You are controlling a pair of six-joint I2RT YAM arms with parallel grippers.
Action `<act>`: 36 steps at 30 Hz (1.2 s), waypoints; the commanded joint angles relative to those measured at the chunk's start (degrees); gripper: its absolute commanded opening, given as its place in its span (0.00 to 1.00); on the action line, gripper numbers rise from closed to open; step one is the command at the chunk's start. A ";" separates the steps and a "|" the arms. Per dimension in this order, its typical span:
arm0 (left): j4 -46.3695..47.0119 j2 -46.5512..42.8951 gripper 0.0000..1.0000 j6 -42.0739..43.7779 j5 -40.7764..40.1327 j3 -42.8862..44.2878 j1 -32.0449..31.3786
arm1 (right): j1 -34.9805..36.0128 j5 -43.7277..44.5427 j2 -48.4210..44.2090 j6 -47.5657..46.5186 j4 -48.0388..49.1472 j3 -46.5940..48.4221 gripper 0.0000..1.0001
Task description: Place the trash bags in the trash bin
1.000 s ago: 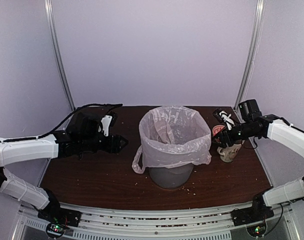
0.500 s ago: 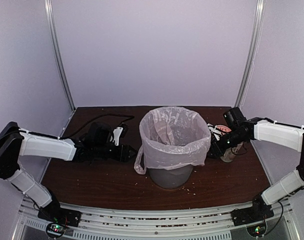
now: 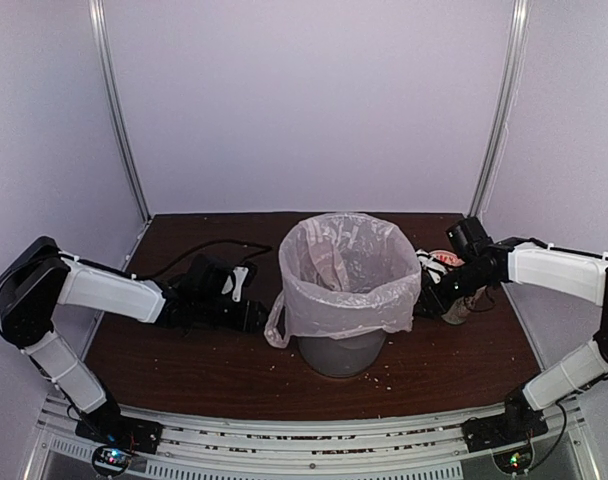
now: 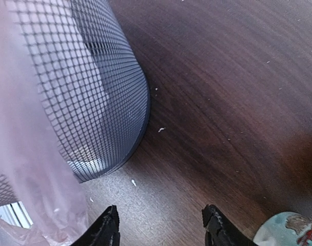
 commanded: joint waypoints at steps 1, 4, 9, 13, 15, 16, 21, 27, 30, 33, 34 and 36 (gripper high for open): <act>-6.08 -5.47 0.56 0.00 -7.73 3.36 0.31 | 0.06 3.86 -5.40 0.87 -0.10 1.24 0.56; -15.42 -8.52 0.64 1.83 -15.17 8.50 0.35 | -0.42 9.36 -8.68 3.16 1.28 3.59 0.59; -28.28 -10.41 0.82 6.48 -26.71 21.12 2.11 | -4.72 19.50 -10.60 10.30 8.15 7.41 0.69; -34.06 -9.01 0.91 9.83 -29.90 33.47 5.54 | -9.15 20.41 -9.29 16.24 13.54 11.72 0.85; -34.49 -8.25 0.95 12.27 -31.43 38.20 6.68 | -9.67 21.08 -8.92 18.35 16.82 14.34 0.94; -33.03 -7.92 0.96 14.63 -33.11 39.90 6.80 | -9.68 22.79 -8.83 20.27 20.03 15.38 0.95; -19.93 -8.52 0.98 26.27 -41.41 39.84 6.91 | -9.60 33.18 -8.79 26.13 30.00 19.34 1.00; -9.43 -14.86 0.98 28.13 -38.79 26.85 8.50 | -8.41 38.25 -12.85 25.92 36.68 9.98 1.00; -8.92 -17.71 0.97 26.16 -35.58 23.71 9.46 | -8.36 38.92 -15.74 24.41 39.93 4.52 1.00; -9.79 -19.01 0.95 26.07 -33.35 23.74 9.46 | -8.26 38.15 -16.91 24.09 40.48 3.55 1.00; -10.32 -19.40 0.94 26.07 -32.45 23.84 9.55 | -8.09 38.06 -16.90 24.29 40.16 3.75 1.00; -10.79 -20.02 0.93 26.83 -30.96 23.70 9.54 | -7.66 37.71 -16.88 24.39 39.63 3.92 1.00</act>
